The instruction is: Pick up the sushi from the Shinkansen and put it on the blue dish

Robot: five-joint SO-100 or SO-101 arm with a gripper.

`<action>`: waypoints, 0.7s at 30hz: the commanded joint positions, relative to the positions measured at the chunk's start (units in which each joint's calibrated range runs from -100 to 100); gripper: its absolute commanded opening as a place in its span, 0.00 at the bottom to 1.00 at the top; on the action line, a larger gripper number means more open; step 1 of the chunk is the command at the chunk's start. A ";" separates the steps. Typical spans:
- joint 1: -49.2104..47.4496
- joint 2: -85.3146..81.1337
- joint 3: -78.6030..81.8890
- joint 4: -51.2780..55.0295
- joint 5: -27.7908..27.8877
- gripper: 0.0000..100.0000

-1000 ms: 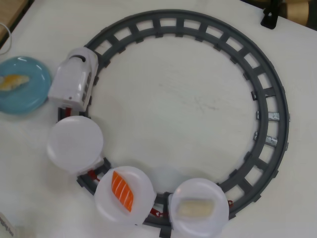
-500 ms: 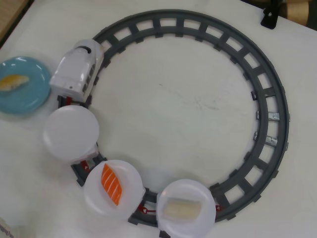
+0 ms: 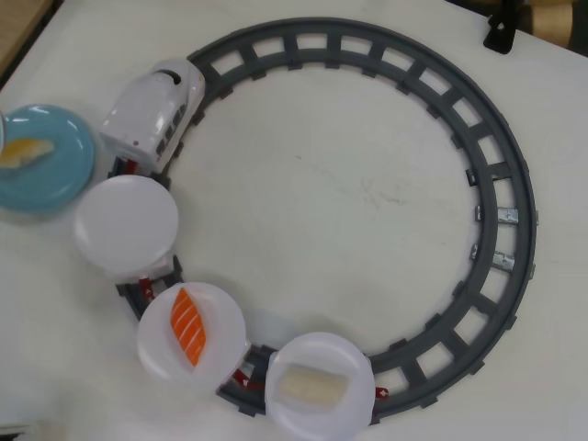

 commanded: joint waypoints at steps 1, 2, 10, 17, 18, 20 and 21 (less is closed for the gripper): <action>1.10 -17.61 18.26 -6.03 -0.48 0.23; 1.63 -21.01 21.77 -6.45 -0.95 0.23; 8.85 -39.26 39.36 -6.62 -2.62 0.23; 15.18 -53.45 49.27 -6.45 -3.51 0.23; 15.45 -54.44 49.36 -6.11 -3.51 0.23; 15.01 -56.10 50.00 -5.94 -3.30 0.23; 14.65 -56.02 50.09 -5.94 -3.25 0.23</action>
